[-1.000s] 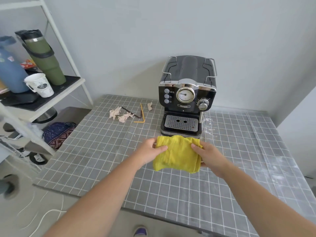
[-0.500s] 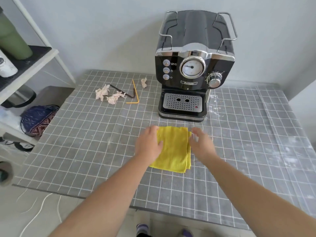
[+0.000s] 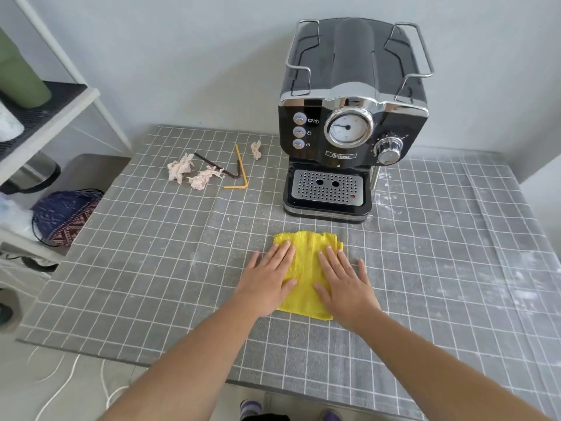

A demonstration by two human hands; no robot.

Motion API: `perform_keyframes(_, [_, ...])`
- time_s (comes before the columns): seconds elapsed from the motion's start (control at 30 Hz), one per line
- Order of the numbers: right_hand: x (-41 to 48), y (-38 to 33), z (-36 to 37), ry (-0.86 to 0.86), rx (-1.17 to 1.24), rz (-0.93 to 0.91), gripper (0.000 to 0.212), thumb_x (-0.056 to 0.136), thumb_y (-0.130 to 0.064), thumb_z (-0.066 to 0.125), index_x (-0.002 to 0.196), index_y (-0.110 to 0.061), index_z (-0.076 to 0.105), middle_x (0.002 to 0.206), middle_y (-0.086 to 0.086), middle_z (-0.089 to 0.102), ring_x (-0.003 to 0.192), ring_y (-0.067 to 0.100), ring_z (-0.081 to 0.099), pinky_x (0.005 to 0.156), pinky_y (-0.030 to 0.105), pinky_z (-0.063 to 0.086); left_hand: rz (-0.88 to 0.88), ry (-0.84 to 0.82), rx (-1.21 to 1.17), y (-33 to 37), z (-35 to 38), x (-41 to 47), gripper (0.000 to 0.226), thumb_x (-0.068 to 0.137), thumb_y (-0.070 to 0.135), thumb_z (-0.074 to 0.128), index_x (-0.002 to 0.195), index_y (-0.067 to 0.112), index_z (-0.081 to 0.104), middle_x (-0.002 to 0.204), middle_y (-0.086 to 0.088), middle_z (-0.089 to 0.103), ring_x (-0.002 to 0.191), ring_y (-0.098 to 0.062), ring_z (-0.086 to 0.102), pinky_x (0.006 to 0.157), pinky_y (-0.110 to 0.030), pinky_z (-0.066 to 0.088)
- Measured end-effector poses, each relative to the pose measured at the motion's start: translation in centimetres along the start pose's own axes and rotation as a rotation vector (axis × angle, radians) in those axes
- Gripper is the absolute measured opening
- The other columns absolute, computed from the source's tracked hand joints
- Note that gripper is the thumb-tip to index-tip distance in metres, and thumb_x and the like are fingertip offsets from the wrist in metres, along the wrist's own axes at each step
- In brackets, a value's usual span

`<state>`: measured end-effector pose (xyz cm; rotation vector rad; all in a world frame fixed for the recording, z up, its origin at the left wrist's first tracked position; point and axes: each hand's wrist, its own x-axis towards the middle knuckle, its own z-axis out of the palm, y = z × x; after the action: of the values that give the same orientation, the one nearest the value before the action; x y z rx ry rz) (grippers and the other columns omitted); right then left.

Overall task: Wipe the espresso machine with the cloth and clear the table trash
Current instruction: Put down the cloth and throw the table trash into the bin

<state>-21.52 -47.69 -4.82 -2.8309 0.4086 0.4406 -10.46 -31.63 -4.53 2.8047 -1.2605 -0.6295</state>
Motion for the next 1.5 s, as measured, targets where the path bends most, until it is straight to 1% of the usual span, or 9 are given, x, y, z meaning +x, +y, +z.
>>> perform_keyframes(0.1, [0.0, -0.1, -0.5, 0.002, -0.001, 0.007, 0.066, 0.092, -0.058, 0.008, 0.149, -0.028, -0.008, 0.157, -0.01, -0.017, 0.14, 0.009, -0.023, 0.118, 0.046, -0.012, 0.018, -0.004, -0.018, -0.2, -0.4, 0.0, 0.067, 0.098, 0.051, 0.021, 0.149, 0.026, -0.014, 0.158, 0.01, -0.021, 0.147, -0.009, -0.016, 0.121, -0.043, -0.005])
perform_keyframes(0.2, [0.6, -0.8, -2.2, 0.056, 0.063, 0.0, 0.055, 0.098, -0.043, 0.025, 0.149, -0.025, 0.015, 0.161, -0.004, 0.0, 0.147, 0.015, -0.011, 0.118, 0.042, -0.009, -0.002, 0.057, -0.074, -0.9, -2.1, -0.3, 0.065, 0.098, 0.049, 0.027, 0.152, 0.024, -0.001, 0.161, 0.008, -0.009, 0.149, -0.011, -0.003, 0.122, -0.039, 0.002])
perform_keyframes(0.47, [8.5, -8.3, -7.6, 0.129, 0.211, -0.131, 0.039, 0.097, -0.033, 0.039, 0.135, -0.023, 0.044, 0.149, -0.003, 0.038, 0.141, 0.017, 0.027, 0.114, 0.033, 0.021, -0.196, 0.194, -0.119, -10.7, -7.7, 0.2, 0.065, 0.098, 0.043, 0.035, 0.152, 0.021, 0.006, 0.162, 0.003, -0.003, 0.148, -0.017, 0.01, 0.12, -0.04, 0.012])
perform_keyframes(0.63, [16.3, -13.0, -9.4, 0.11, 0.242, -0.088, 0.034, 0.095, -0.029, 0.043, 0.126, -0.02, 0.053, 0.133, 0.001, 0.054, 0.124, 0.022, 0.047, 0.103, 0.038, 0.04, -0.299, 0.309, -0.192, -18.5, -10.6, 2.8, 0.057, 0.095, 0.038, 0.045, 0.147, 0.022, 0.026, 0.159, -0.001, 0.019, 0.144, -0.02, 0.025, 0.119, -0.042, 0.021])
perform_keyframes(0.8, [23.2, -15.7, -10.7, 0.118, 0.323, 0.077, 0.03, 0.095, -0.027, 0.044, 0.121, -0.02, 0.056, 0.127, 0.004, 0.055, 0.117, 0.023, 0.05, 0.091, 0.037, 0.045, -0.207, 0.381, -0.166, -23.9, -13.2, 8.4, 0.042, 0.093, 0.029, 0.049, 0.134, 0.02, 0.049, 0.142, 0.001, 0.045, 0.13, -0.021, 0.045, 0.104, -0.039, 0.04])
perform_keyframes(0.93, [26.3, -16.1, -10.7, 0.123, 0.312, 0.238, 0.022, 0.093, -0.028, 0.048, 0.099, -0.013, 0.063, 0.104, 0.009, 0.061, 0.093, 0.027, 0.059, 0.075, 0.034, 0.047, -0.116, 0.362, -0.092, -25.4, -15.0, 13.6, 0.029, 0.093, 0.023, 0.047, 0.117, 0.025, 0.064, 0.126, 0.003, 0.058, 0.114, -0.02, 0.054, 0.092, -0.038, 0.046])
perform_keyframes(1.13, [27.9, -16.3, -9.8, 0.095, 0.327, 0.401, 0.019, 0.089, -0.028, 0.057, 0.083, -0.01, 0.062, 0.081, 0.007, 0.061, 0.077, 0.027, 0.06, 0.064, 0.032, 0.049, -0.04, 0.205, 0.119, -27.0, -15.8, 17.5, 0.024, 0.089, 0.021, 0.06, 0.106, 0.035, 0.068, 0.134, 0.003, 0.052, 0.124, -0.021, 0.044, 0.102, -0.041, 0.037])
perform_keyframes(1.33, [28.2, -16.1, -9.5, 0.112, 0.402, 0.462, 0.012, 0.083, -0.015, 0.054, 0.076, -0.007, 0.059, 0.076, 0.009, 0.06, 0.068, 0.026, 0.056, 0.057, 0.03, 0.043, 0.007, 0.261, 0.115, -27.5, -15.0, 17.6, 0.019, 0.089, 0.023, 0.059, 0.105, 0.03, 0.066, 0.138, 0.003, 0.05, 0.127, -0.02, 0.042, 0.104, -0.039, 0.034])
perform_keyframes(1.5, [26.6, -15.9, -10.7, 0.16, 0.49, 0.408, 0.016, 0.086, -0.017, 0.055, 0.075, -0.006, 0.059, 0.079, 0.012, 0.064, 0.073, 0.029, 0.063, 0.064, 0.036, 0.054, -0.011, 0.379, 0.075, -27.8, -16.6, 15.9, 0.014, 0.091, 0.027, 0.057, 0.102, 0.027, 0.065, 0.135, 0.003, 0.051, 0.128, -0.022, 0.042, 0.103, -0.04, 0.032])
